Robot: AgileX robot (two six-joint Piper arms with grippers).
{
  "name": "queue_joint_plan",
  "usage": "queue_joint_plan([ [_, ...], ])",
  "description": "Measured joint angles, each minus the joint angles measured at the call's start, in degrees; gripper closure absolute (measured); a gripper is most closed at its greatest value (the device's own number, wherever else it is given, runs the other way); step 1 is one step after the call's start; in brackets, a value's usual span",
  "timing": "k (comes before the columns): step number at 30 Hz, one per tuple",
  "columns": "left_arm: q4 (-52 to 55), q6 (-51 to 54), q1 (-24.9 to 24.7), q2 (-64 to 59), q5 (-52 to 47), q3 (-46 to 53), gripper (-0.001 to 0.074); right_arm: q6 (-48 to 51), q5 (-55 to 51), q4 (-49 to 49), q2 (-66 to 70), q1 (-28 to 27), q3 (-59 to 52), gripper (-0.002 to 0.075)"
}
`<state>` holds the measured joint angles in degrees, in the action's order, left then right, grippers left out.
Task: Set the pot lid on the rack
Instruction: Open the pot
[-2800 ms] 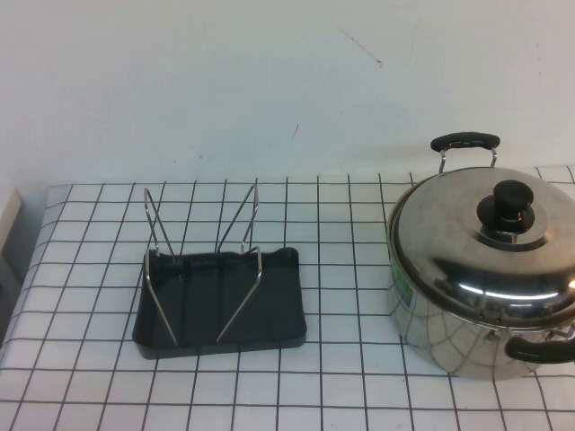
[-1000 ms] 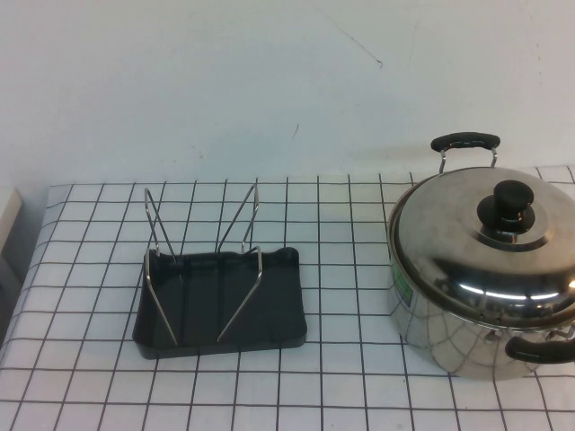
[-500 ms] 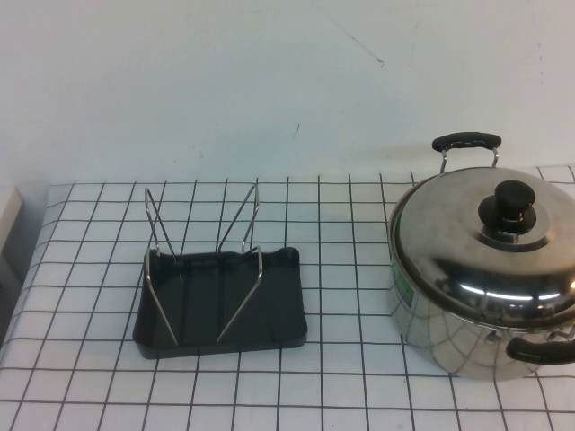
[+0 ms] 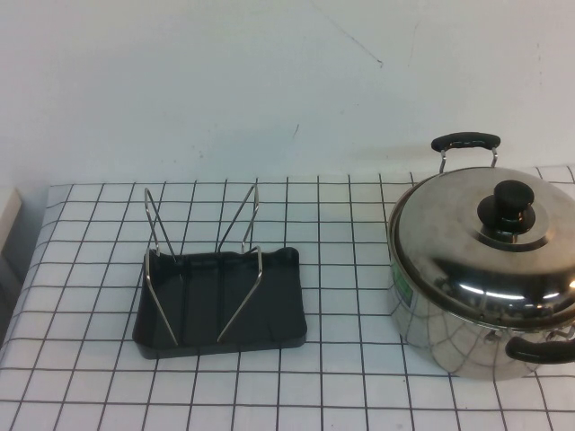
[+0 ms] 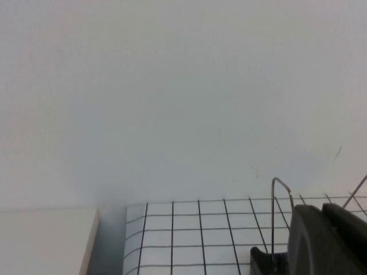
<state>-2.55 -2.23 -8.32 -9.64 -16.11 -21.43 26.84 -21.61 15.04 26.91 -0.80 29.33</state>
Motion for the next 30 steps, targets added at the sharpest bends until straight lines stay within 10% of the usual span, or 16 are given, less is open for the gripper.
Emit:
queue_joint_plan([
  [16, 0.21, 0.10, 0.00, -2.51, 7.28, 7.70, 0.0738, 93.83, 7.31, 80.09, 34.81, 6.31, 5.48, 0.0729],
  [23, 0.45, 0.10, 0.00, -2.51, 8.98, 8.03, 0.0738, 100.90, 4.50, 82.93, 40.72, 8.23, 6.89, 0.0690],
  [30, 0.53, 0.10, 0.00, -2.51, 9.44, 8.57, 0.0738, 92.93, -2.63, 78.56, 42.45, 8.27, 7.41, 0.0393],
])
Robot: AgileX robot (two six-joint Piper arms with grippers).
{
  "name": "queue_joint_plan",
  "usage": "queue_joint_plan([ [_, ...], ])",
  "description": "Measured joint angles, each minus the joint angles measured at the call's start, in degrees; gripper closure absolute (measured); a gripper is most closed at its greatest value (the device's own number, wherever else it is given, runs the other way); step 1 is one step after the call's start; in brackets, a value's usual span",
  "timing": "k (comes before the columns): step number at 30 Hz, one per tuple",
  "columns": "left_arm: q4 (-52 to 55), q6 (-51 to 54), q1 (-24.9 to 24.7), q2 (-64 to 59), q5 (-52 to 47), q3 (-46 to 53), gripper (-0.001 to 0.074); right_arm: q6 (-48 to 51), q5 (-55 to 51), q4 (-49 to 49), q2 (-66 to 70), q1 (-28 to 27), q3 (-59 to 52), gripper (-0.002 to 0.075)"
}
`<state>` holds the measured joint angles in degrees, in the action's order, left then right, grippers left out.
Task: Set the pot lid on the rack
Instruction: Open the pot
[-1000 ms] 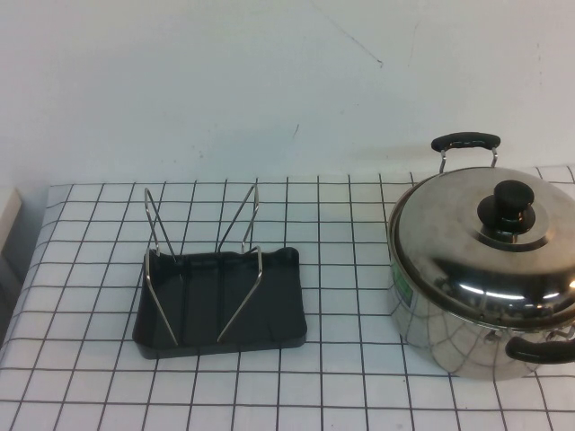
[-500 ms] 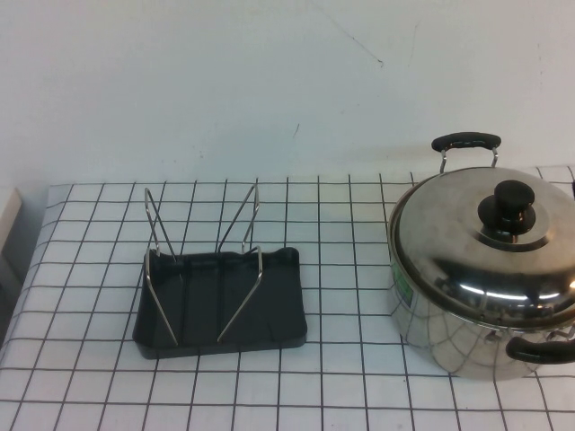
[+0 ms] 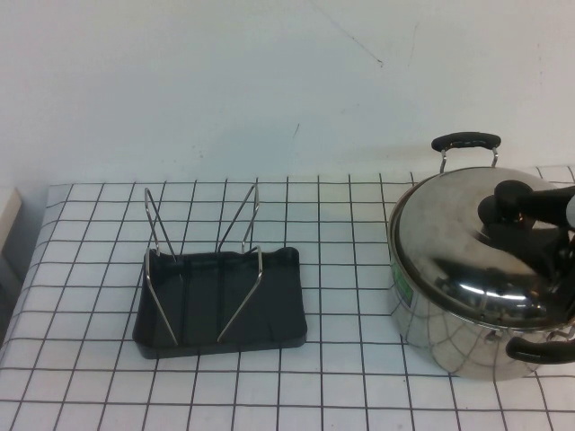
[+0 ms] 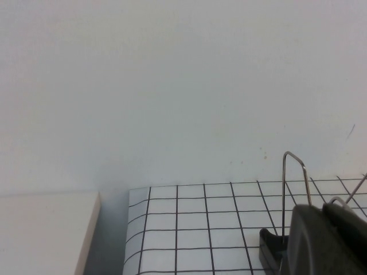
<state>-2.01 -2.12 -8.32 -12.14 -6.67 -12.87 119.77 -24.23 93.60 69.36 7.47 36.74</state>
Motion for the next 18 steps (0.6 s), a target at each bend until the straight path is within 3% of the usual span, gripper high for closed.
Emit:
queue_joint_plan([
  [4, 0.13, 0.00, 0.00, 0.00, 0.00, 0.08, 0.0738, -23.04, -12.73, -24.74, -0.50, 0.00, 4.68, 0.0415],
  [8, 0.13, 0.00, 0.00, 0.00, 0.00, 0.08, 0.0738, -47.20, -29.01, -52.92, -0.50, 0.23, 13.63, 0.0536],
  [11, 0.13, 0.00, 0.00, 0.00, 0.13, 0.08, 0.0738, -57.30, -31.40, -67.41, -1.06, 0.23, 18.61, 0.0617],
  [15, 0.13, -0.27, 0.00, 0.00, 0.13, 0.17, 0.0738, -61.07, -18.10, -71.69, -1.89, 0.23, 18.68, 0.0662],
  [18, 0.13, -0.40, 0.00, 0.00, 0.13, 0.17, 0.0738, -53.51, -1.96, -62.99, -1.89, 0.23, 14.83, 0.0670],
])
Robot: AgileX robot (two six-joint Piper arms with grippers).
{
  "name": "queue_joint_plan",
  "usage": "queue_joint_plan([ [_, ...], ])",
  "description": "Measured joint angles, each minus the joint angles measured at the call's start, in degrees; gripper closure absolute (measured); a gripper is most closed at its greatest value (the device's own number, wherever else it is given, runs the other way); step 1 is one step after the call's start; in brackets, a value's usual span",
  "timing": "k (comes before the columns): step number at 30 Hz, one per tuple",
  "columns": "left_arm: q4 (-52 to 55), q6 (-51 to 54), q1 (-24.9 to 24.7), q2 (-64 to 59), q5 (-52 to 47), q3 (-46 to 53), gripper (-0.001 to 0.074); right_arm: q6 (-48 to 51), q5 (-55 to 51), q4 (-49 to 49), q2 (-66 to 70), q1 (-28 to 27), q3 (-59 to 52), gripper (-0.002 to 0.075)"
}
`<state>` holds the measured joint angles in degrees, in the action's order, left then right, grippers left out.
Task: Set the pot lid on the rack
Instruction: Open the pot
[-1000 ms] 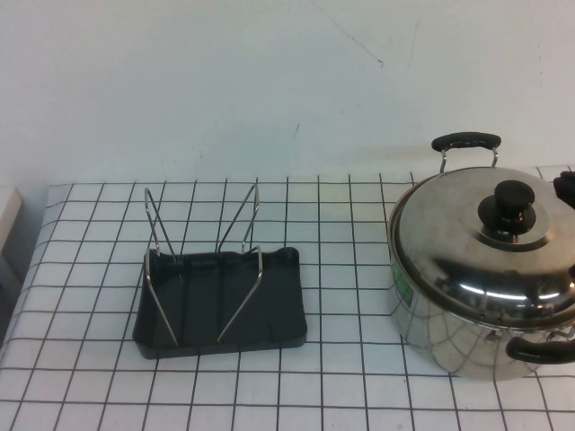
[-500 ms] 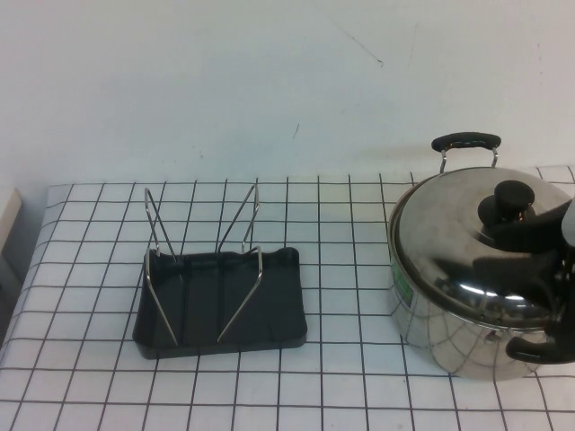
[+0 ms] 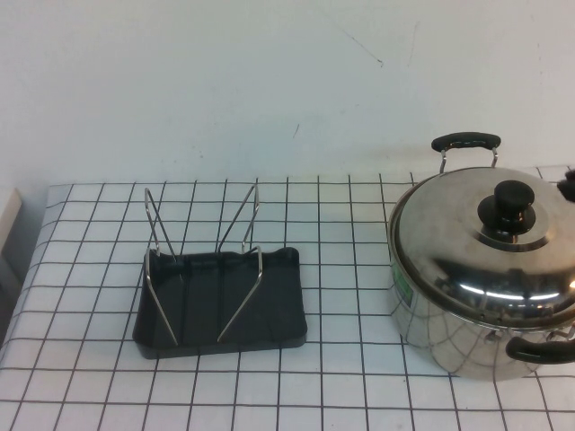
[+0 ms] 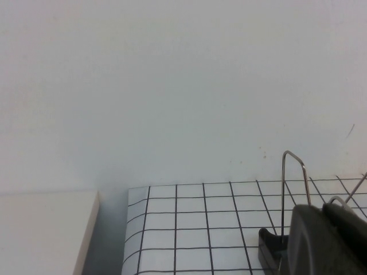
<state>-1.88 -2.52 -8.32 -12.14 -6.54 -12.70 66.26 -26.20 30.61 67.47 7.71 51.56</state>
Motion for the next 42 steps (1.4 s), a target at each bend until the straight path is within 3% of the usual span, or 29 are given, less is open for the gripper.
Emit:
queue_joint_plan([
  [4, 0.00, 0.00, 0.00, 0.00, 0.00, 0.00, 0.0738, 18.70, 15.77, 20.75, 0.00, 0.00, -5.86, 0.0674],
  [6, 0.00, 0.00, 0.00, 0.00, 0.00, 0.00, 0.0738, 26.28, 18.83, 29.74, 0.00, 0.00, -7.60, 0.0675],
  [13, 0.00, 0.00, 0.00, 0.00, 0.00, 0.00, 0.0738, 46.31, 12.43, 56.63, 0.12, 0.00, -9.76, 0.0673],
  [16, 0.00, 0.00, 0.00, 0.00, 0.00, 0.00, 0.0738, 51.55, 11.47, 64.54, 0.71, 0.00, -9.76, 0.0618],
  [19, 0.00, 0.00, 0.00, 0.00, 0.00, 0.00, 0.0738, 52.25, 10.00, 66.64, 2.62, 0.00, -9.76, 0.0467],
  [23, 0.00, 0.00, 0.00, 0.00, 0.00, 0.00, 0.0738, 52.16, 9.16, 67.35, 6.39, 0.00, -9.76, 0.0197],
  [26, 0.00, 0.00, 0.00, 0.00, 0.00, 0.00, 0.0738, 52.52, 9.29, 67.48, 9.61, 0.00, -9.76, 0.0087],
  [37, 0.00, 0.00, 0.00, 0.00, 0.28, 1.12, 0.0738, 50.91, 8.19, 69.28, 16.97, 0.00, -8.81, 0.0044],
  [40, 0.00, 0.00, 0.00, 0.00, 0.28, 1.12, 0.0738, 50.67, 8.19, 69.41, 17.26, 0.00, -8.57, 0.0080],
  [42, 0.00, 0.00, 0.00, 0.00, 0.28, 1.12, 0.0738, 50.08, 8.19, 70.04, 17.30, 0.00, -8.57, 0.0145],
])
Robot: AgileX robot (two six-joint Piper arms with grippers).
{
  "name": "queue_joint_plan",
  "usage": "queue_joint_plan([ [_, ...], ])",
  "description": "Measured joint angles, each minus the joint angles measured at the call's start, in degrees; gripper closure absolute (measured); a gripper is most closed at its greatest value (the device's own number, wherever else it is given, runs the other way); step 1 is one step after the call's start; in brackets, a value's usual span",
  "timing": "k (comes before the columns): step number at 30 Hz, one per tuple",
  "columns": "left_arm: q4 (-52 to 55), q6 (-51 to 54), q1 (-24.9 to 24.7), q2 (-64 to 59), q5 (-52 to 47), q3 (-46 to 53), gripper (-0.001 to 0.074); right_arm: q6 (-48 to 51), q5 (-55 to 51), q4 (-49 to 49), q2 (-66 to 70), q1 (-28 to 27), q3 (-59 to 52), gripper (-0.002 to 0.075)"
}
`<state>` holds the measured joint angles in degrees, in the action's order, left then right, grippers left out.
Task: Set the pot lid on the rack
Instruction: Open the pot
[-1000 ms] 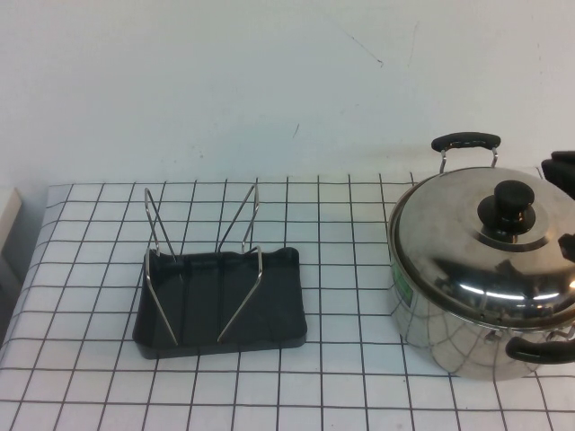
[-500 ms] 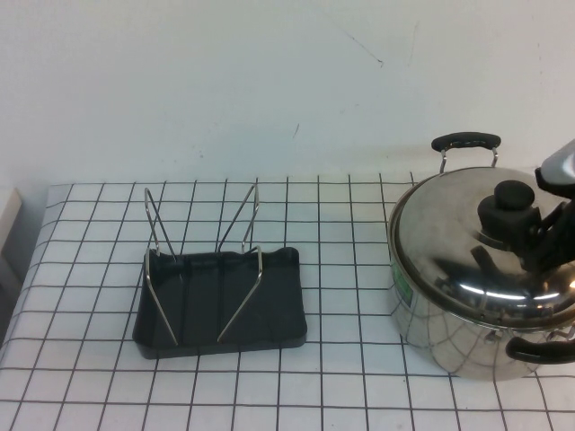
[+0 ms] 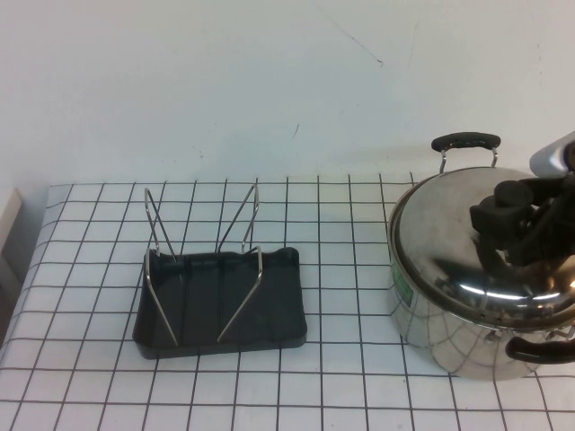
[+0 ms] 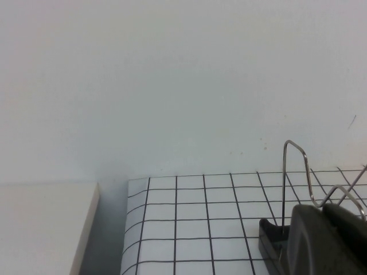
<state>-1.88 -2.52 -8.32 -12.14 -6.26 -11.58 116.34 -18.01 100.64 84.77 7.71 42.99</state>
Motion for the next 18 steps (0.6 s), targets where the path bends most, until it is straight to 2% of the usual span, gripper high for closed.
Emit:
queue_joint_plan([
  [2, 0.00, 0.00, 0.00, 0.00, 0.00, 0.00, 0.0738, -0.11, 0.61, 0.59, 0.09, -0.12, 0.12, 0.0239],
  [10, -2.98, -0.92, 0.00, 0.00, 1.62, 0.09, 0.0738, -0.41, 0.61, 0.63, 0.09, -0.12, 0.23, 0.0244],
  [15, -13.55, -10.99, 0.00, 0.00, 6.92, -0.13, 0.0738, -1.75, 1.31, -0.42, -2.60, -0.12, -0.24, 0.0250],
  [16, -14.95, -13.08, 0.00, 0.00, 7.29, -0.44, 0.0738, -1.89, 1.31, -0.87, -3.59, -0.01, -0.40, 0.0341],
  [17, -15.81, -15.60, 0.00, 0.00, 7.73, -0.98, 0.0738, -2.40, 1.51, -1.20, -4.73, -0.01, -0.45, 0.0380],
  [18, -16.46, -17.71, 0.00, 0.00, 7.73, -1.62, 0.0738, -2.41, 1.51, -1.65, -6.18, -0.01, -0.54, 0.0364],
])
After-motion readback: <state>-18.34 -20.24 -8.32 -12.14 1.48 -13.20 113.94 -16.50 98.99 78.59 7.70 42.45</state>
